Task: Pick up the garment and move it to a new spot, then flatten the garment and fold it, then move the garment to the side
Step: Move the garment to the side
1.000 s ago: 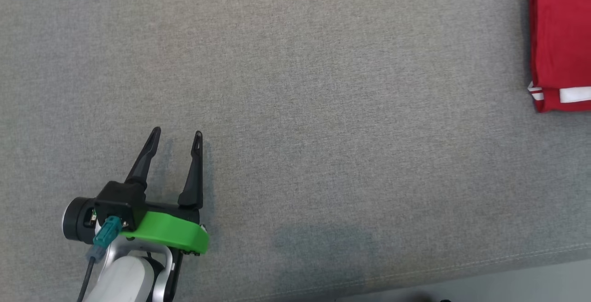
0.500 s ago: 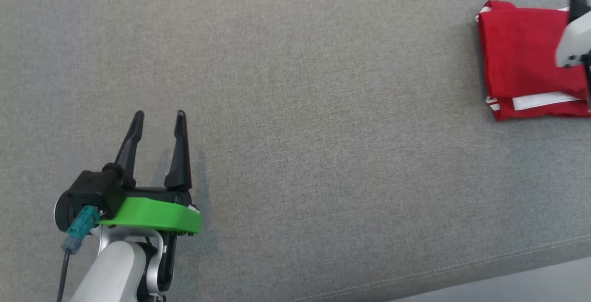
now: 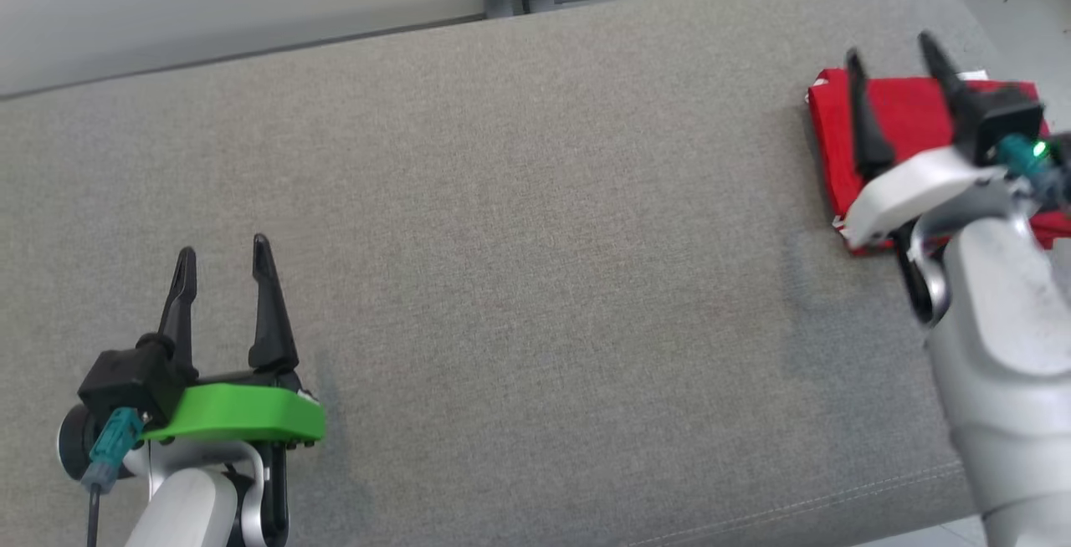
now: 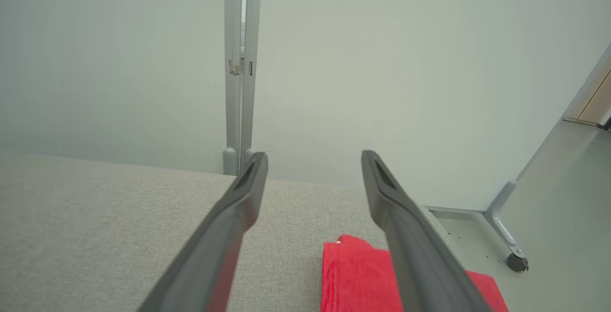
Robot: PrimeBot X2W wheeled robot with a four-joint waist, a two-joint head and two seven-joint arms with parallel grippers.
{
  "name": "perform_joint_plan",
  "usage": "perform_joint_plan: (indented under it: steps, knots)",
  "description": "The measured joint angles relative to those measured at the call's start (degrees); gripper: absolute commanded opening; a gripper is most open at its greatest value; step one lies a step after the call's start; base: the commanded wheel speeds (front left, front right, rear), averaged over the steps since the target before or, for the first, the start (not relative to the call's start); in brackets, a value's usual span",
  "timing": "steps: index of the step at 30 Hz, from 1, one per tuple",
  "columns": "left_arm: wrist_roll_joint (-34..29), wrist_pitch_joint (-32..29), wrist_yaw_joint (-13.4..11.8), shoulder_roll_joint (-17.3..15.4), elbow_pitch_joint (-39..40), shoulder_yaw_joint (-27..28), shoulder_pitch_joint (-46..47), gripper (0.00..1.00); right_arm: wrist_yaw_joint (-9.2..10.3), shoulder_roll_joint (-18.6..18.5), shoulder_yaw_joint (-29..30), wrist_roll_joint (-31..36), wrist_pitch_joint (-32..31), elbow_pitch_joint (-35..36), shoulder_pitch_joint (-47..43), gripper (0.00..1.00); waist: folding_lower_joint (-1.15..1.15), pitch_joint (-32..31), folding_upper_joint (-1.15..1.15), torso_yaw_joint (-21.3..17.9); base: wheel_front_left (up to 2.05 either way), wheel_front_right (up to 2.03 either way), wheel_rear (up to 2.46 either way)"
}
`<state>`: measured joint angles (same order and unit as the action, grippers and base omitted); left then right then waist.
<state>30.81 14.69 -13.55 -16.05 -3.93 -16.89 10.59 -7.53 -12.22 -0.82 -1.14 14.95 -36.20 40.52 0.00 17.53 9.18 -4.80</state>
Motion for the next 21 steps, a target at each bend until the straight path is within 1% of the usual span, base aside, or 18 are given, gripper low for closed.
perform_joint_plan:
  steps: [3,8,10,11,17,21]
  knots:
    - [-0.4,0.1,-0.6,0.0,-0.2,0.5,-1.5,1.0,0.0,2.4,-0.2,-1.3,-0.3,4.2,-5.0,1.0,0.0,-1.6,0.0,-0.1,0.0,0.0,0.0]
    - [-0.6,0.1,-1.0,0.2,-0.6,1.3,-4.5,1.0,0.0,5.9,-1.1,-1.5,-1.9,11.3,-13.1,1.0,0.0,-4.2,0.0,-0.3,0.0,0.0,0.0]
    - [-0.6,0.3,-1.0,0.4,-0.8,1.5,-5.8,1.0,0.0,6.9,-1.6,-1.4,-2.5,14.1,-16.3,1.0,0.0,-5.1,0.0,-0.3,0.0,0.0,0.0]
    - [-0.6,0.3,-0.7,0.6,-1.4,1.3,-7.1,1.0,0.0,7.9,-1.9,-1.4,-3.5,16.6,-19.5,1.0,0.0,-6.0,0.0,-0.2,0.0,0.0,0.0]
    - [-0.4,0.3,-0.2,0.8,-2.1,1.2,-10.2,1.0,0.0,9.3,-3.3,-1.2,-5.9,23.7,-26.6,1.0,0.0,-7.9,0.0,0.3,0.0,0.0,0.0]
    - [-0.4,0.3,0.0,1.1,-1.9,1.4,-11.8,1.0,0.0,9.4,-3.5,-1.0,-7.0,27.2,-29.5,1.0,0.0,-8.4,-0.01,1.1,0.0,0.0,0.0]
